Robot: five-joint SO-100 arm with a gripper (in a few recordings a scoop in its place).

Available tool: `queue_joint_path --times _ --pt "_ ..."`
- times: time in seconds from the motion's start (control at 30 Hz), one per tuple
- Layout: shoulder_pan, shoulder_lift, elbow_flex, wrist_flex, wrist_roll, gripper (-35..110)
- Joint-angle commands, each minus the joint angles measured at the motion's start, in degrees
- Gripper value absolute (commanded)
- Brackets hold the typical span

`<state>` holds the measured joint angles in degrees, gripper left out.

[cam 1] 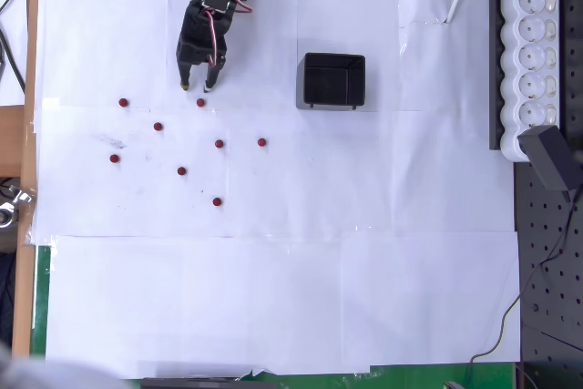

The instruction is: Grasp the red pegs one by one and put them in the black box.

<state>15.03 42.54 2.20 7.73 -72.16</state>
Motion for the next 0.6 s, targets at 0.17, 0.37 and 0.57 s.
queue_joint_path --times 0.17,0.37,0.57 --pt "-3.1 3.8 0.0 -6.2 -11.4 17" --pt "-1.7 6.9 0.0 -13.5 -17.1 17" --pt "-0.6 7.9 0.1 -15.7 -19.6 17"
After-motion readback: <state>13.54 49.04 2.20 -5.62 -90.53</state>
